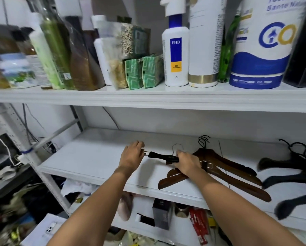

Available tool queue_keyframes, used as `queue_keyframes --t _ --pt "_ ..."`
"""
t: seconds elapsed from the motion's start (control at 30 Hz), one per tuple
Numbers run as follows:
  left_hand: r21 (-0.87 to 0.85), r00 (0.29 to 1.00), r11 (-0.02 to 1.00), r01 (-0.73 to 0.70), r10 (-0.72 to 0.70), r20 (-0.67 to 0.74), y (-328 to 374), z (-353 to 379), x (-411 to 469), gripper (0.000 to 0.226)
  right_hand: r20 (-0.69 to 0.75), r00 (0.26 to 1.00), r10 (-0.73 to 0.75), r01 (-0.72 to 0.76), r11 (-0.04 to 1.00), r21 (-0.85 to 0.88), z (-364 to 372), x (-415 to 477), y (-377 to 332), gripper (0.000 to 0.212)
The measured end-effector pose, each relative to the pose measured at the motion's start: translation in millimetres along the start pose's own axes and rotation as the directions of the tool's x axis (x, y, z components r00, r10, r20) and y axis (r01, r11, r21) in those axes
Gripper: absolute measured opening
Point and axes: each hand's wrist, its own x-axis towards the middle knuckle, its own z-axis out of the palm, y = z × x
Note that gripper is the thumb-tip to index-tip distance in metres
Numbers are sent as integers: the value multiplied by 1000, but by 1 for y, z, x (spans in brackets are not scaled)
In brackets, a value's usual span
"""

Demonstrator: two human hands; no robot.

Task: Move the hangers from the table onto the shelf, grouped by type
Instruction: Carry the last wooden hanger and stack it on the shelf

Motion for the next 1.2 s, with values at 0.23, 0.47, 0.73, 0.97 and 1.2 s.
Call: queue_keyframes --t 0.23,0.47,0.73,0.97,1.2 --pt "-17 994 995 99 -98 46 -68 6 13 25 33 997 -73 73 997 -28 26 43 -41 28" --pt "-15 994 998 61 -59 90 -147 25 58 25 44 999 -18 23 995 -97 68 109 -90 24" --pt "-22 992 996 -88 90 93 -205 48 111 19 -19 1000 23 -26 983 -183 117 173 -125 25" --pt "-23 982 986 -164 165 90 -213 62 119 18 26 994 105 -101 988 -116 148 183 -124 50" --pt "-20 982 984 -175 176 73 -210 60 124 15 103 993 53 -52 999 -12 166 168 -122 68"
